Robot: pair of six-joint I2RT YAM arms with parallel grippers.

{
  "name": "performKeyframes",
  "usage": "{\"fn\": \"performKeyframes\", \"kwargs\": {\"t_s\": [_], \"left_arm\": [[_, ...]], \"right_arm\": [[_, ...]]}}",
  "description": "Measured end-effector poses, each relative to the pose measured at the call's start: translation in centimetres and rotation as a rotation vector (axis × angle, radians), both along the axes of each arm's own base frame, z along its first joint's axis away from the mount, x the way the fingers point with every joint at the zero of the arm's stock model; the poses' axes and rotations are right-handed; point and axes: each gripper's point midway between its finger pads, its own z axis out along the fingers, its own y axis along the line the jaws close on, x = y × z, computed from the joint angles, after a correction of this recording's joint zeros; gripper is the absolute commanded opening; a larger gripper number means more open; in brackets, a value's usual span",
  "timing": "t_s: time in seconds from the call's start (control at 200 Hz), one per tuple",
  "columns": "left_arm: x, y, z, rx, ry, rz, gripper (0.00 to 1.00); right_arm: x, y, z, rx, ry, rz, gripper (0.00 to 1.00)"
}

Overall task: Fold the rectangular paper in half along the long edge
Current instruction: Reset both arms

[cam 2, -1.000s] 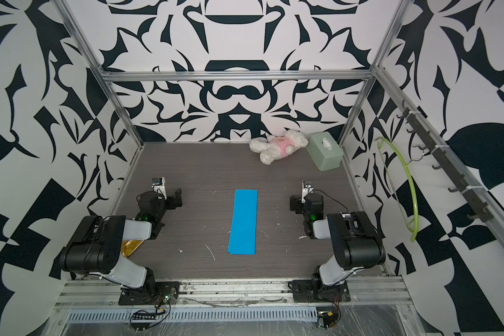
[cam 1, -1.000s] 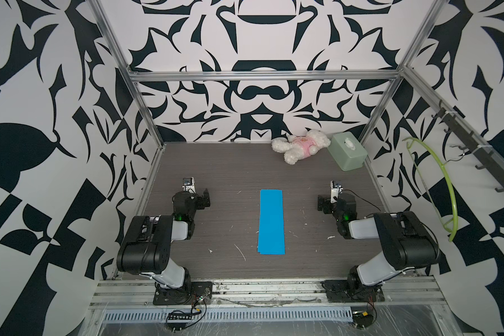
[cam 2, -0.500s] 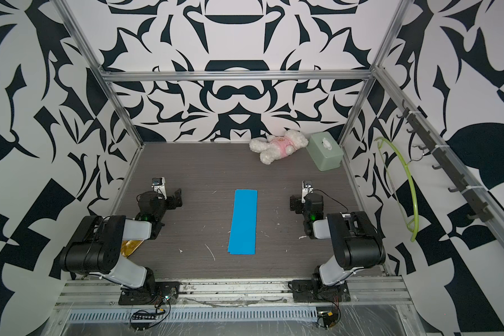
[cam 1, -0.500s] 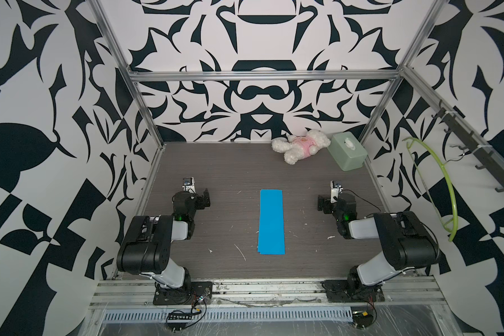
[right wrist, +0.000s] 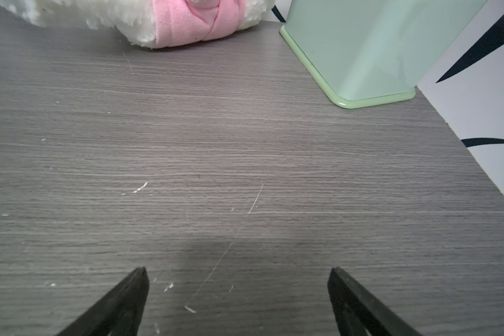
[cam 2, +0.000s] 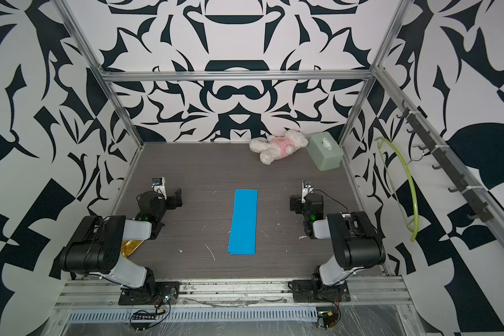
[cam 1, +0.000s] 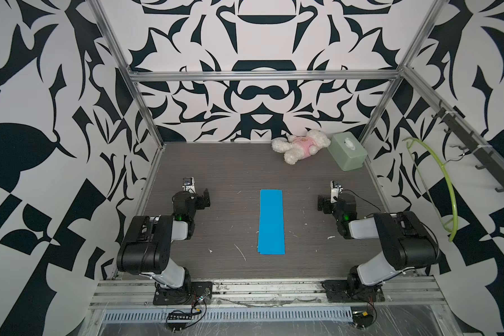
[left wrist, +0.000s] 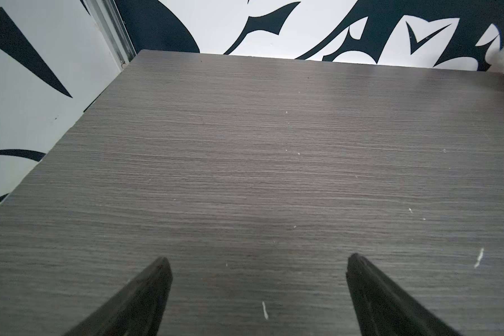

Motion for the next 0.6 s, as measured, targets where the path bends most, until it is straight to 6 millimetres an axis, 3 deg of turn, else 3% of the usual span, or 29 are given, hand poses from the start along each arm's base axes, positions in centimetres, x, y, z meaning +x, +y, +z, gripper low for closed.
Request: {"fn": "performKeyframes", "kwargs": {"t_s": [0.045, 0.085, 0.19, 0.235, 0.315, 0.365, 0.41, 0.545, 0.6], "left_arm": [[0.0, 0.0, 0.0, 0.0, 0.0, 0.0, 0.99], [0.0, 0.0, 0.0, 0.0, 0.0, 0.0, 0.99], [0.0, 0.0, 0.0, 0.0, 0.0, 0.0, 0.99], [0.0, 0.0, 0.0, 0.0, 0.0, 0.0, 0.99], [0.0, 0.0, 0.0, 0.0, -0.001, 0.0, 0.99], [0.0, 0.0, 0.0, 0.0, -0.001, 0.0, 0.99], [0.0, 0.0, 0.0, 0.0, -0.001, 0.0, 0.99], [0.0, 0.0, 0.0, 0.0, -0.001, 0.0, 0.99], [0.0, 0.0, 0.0, 0.0, -0.001, 0.0, 0.99]], "right_arm": [[-0.3, 0.3, 0.9, -0.001, 0.021, 0.02, 0.99], [-0.3, 0.6, 3.0, -0.01, -0.002, 0.039, 0.99], [-0.2, 1.6, 12.9, -0.029, -0.23, 0.078, 0.99], [-0.7, 1.8, 16.2, -0.03, -0.321, 0.084, 0.99], [-1.3, 1.7, 18.4, -0.039, -0.389, 0.077, 0.99], [-1.0, 1.5, 17.5, -0.044, -0.368, 0.068, 0.99], [-0.5, 1.4, 15.2, -0.049, -0.308, 0.066, 0.99], [-0.2, 1.5, 4.9, -0.046, -0.028, 0.071, 0.99], [-0.7, 1.6, 1.8, -0.045, 0.057, 0.077, 0.99]]}}
